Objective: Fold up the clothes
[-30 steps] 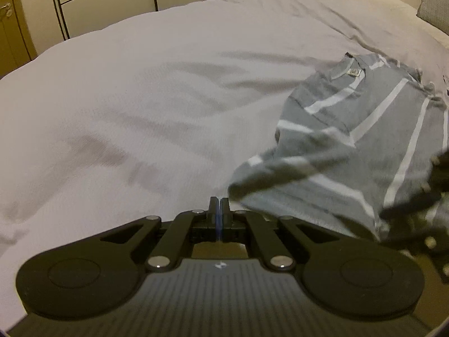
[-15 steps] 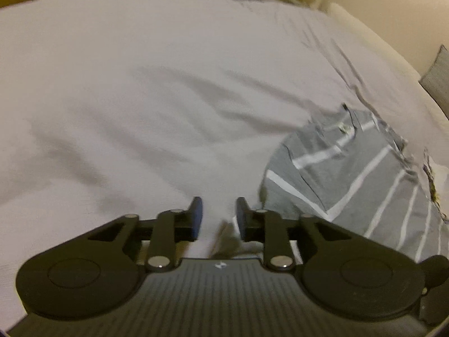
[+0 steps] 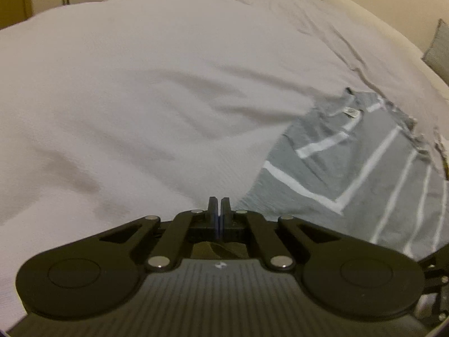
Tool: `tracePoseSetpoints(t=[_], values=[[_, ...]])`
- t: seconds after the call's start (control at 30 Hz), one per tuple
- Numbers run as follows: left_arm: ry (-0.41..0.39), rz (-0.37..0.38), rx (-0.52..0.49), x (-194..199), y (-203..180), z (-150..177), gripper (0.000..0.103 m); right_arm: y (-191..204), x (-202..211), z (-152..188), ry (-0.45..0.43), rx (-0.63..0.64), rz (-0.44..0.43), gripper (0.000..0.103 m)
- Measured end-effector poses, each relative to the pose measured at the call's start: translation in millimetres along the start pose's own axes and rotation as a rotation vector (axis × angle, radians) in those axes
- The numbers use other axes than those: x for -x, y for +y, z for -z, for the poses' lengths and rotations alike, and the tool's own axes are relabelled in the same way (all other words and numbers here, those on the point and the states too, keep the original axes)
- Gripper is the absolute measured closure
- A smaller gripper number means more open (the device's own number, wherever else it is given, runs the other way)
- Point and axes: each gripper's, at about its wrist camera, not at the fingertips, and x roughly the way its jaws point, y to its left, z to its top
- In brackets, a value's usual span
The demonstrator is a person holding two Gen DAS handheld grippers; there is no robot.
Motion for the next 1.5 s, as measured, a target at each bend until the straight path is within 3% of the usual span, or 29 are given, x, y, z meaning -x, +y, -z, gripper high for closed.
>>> tracePoseSetpoints(t=[0.27,0.6,0.73,0.8,0.93,1.07,1.2,1.5], values=[[0.058,0.013,-0.026,-10,-4,5,0.103,-4,7,20,0.050,0.021,-0.004,0.093],[-0.004,-0.027,0.078,2,17,6,0.103,8,25,27,0.015,0.051,-0.003,0.088],[-0.038,-0.030,0.079,15,14,4,0.103,16,3,19,0.011,0.068,0.018,0.074],[-0.051,-0.021,0.062,25,6,4,0.103,17,-7,17,0.046,0.068,-0.018,0.072],[-0.057,0.020,0.031,41,-24,16,0.103,15,11,25,0.065,0.042,-0.108,0.073],[-0.027,0.076,0.028,55,-64,44,0.103,14,60,57,0.055,0.055,-0.093,0.073],[0.026,0.133,0.040,75,-104,85,0.092,8,115,104,0.073,0.055,-0.035,0.073],[0.180,0.171,0.157,135,-180,194,0.087,-28,207,218,0.207,0.175,0.165,0.070]])
